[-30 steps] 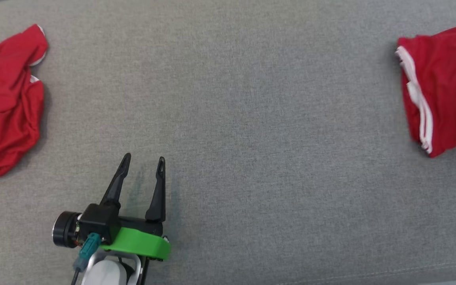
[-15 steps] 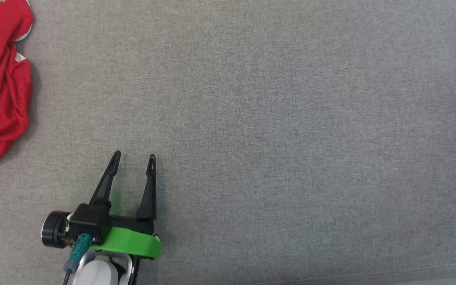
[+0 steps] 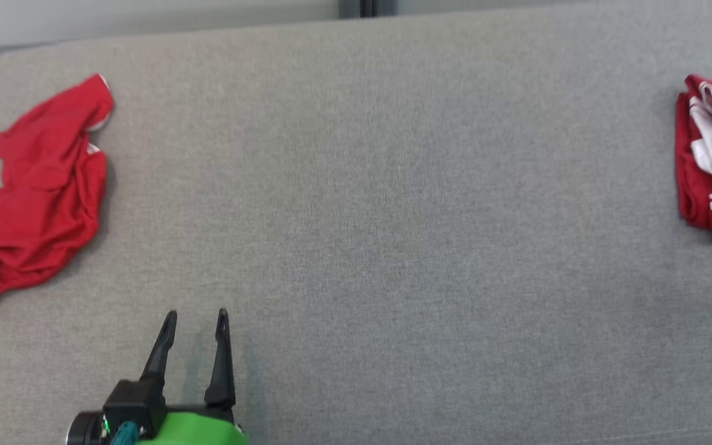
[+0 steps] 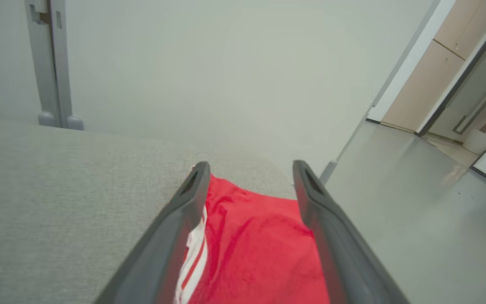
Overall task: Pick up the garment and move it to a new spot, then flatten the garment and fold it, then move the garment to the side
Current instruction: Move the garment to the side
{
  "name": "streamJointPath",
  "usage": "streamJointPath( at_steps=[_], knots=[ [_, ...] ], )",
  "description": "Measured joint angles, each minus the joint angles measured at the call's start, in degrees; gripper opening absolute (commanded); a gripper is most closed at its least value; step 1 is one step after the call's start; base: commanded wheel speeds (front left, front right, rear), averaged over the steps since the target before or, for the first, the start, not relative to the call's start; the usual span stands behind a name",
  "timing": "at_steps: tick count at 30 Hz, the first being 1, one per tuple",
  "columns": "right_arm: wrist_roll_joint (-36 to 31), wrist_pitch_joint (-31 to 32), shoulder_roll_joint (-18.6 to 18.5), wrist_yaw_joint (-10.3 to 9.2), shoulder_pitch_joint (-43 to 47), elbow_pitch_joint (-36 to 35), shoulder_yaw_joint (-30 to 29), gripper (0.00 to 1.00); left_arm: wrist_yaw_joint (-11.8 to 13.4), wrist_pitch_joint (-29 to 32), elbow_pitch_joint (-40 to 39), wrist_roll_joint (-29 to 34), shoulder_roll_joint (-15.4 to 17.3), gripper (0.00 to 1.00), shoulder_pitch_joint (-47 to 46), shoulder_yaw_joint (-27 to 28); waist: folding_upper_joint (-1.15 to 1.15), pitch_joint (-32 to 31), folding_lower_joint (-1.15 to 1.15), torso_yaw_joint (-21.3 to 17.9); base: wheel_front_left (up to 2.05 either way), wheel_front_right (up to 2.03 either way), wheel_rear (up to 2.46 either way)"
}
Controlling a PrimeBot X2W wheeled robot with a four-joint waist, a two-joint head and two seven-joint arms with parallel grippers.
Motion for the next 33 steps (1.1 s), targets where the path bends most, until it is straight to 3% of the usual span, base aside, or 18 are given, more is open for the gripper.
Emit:
streamJointPath(
  at_steps=[6,13,21,33],
  knots=[
    [1.3,-0.1,8.0,0.0,16.9,-15.4,4.3,1.0,0.6,0.0,1.0,-0.1,0.0,1.0,4.3,0.8,0.0,-6.7,0.0,0.7,0.0,0.0,0.0],
    [1.0,-0.1,16.1,-0.01,29.4,-19.6,9.7,1.0,0.1,0.0,1.9,1.0,0.0,1.0,6.0,2.2,0.0,-13.5,0.0,2.9,0.0,0.0,0.0],
    [1.2,-0.1,17.8,-0.01,31.8,-17.4,11.7,1.0,-0.4,0.0,2.9,1.5,0.0,1.0,6.0,2.4,0.0,-16.1,0.0,5.0,0.0,0.0,0.0],
    [3.3,-0.1,17.9,0.0,31.5,-16.1,12.9,1.0,-0.6,0.0,3.4,1.4,0.0,1.0,5.0,1.1,0.0,-15.9,0.0,4.3,0.0,0.0,0.0]
  ],
)
